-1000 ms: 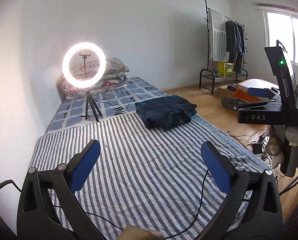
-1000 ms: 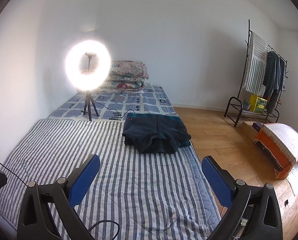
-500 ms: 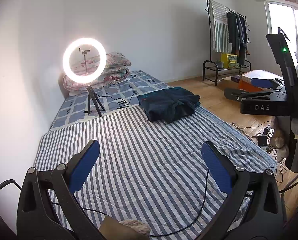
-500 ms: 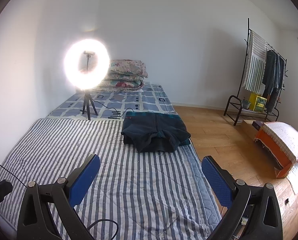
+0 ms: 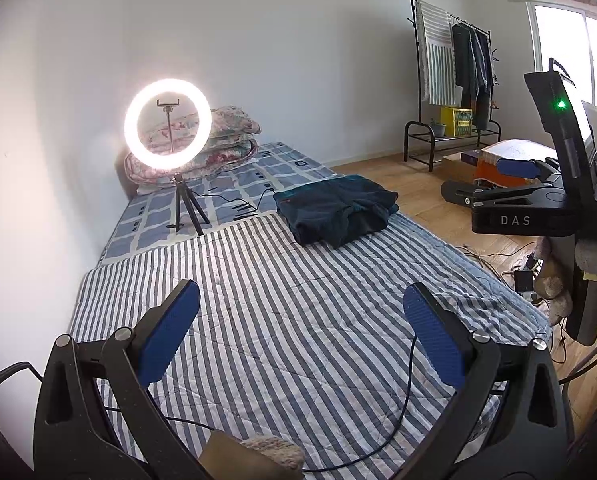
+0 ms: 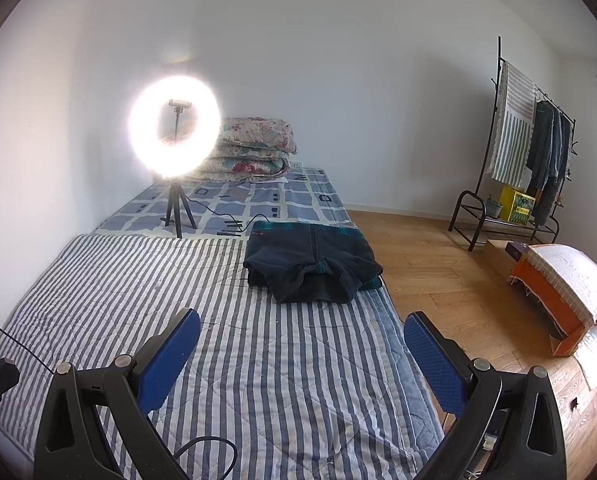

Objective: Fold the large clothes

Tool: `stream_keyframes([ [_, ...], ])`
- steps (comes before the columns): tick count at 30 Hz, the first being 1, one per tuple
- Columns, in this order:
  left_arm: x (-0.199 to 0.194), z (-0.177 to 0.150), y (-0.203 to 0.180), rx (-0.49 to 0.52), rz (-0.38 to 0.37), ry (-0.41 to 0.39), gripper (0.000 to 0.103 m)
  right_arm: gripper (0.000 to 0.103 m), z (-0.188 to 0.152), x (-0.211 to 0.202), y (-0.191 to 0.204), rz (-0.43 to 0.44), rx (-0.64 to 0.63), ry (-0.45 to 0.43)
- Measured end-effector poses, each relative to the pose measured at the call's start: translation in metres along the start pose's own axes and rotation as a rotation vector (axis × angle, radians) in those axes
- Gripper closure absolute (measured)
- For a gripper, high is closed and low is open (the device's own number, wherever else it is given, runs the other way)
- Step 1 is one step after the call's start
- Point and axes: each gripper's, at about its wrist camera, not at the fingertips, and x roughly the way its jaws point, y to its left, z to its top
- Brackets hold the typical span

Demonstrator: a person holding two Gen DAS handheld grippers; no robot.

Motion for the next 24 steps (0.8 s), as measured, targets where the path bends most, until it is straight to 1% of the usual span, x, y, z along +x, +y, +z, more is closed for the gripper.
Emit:
stream_keyframes([
  [24,-0.0049,0.0022,0.0040,-0.003,0.006,-0.008,0.000,0.000,-0.0027,0.0022,0.0024,-0.002,-0.001,0.001],
])
